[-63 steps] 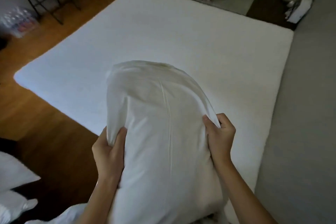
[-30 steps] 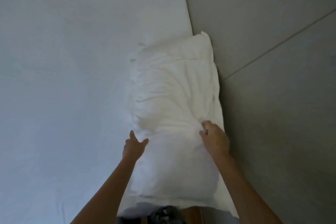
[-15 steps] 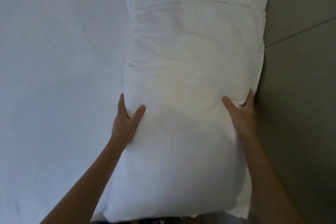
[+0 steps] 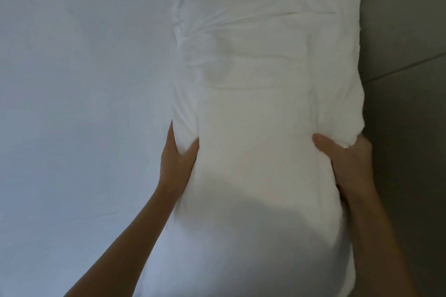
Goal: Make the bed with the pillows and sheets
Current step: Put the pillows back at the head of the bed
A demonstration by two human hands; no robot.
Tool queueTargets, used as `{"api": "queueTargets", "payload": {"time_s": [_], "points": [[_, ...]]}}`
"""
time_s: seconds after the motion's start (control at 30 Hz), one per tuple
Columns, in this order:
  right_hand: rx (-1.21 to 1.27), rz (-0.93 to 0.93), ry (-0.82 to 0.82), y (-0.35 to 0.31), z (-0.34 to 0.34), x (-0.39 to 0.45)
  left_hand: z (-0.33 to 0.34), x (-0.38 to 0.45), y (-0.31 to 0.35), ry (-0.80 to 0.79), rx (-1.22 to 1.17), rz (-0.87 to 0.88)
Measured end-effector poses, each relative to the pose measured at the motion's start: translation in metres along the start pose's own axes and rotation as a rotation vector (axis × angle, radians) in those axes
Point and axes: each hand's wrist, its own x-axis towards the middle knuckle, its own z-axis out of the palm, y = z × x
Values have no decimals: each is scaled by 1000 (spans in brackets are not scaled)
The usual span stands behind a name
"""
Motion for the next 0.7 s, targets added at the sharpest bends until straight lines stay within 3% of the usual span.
{"api": "queueTargets", "payload": {"time_s": [0.17, 0.3, 0.37, 0.47, 0.53, 0.6, 0.7], "points": [[-81, -240, 124, -68, -23, -29, 0, -16, 32, 34, -78, 101], [-158, -294, 185, -89, -40, -26, 20, -14, 39, -29, -97, 79], [-244, -190, 145, -72, -37, -9, 31, -5, 28, -69, -57, -2], [-467, 75, 54, -22, -23, 14, 36, 8, -2, -127, 160, -257], [-628, 171, 80, 5, -14, 21, 34, 9, -15, -138, 287, -308], [-717, 169, 173, 14, -10, 20, 31, 7, -11, -117, 356, -215], [-760, -20, 311, 8, -5, 11, 29, 18, 13, -54, 434, -5]]}}
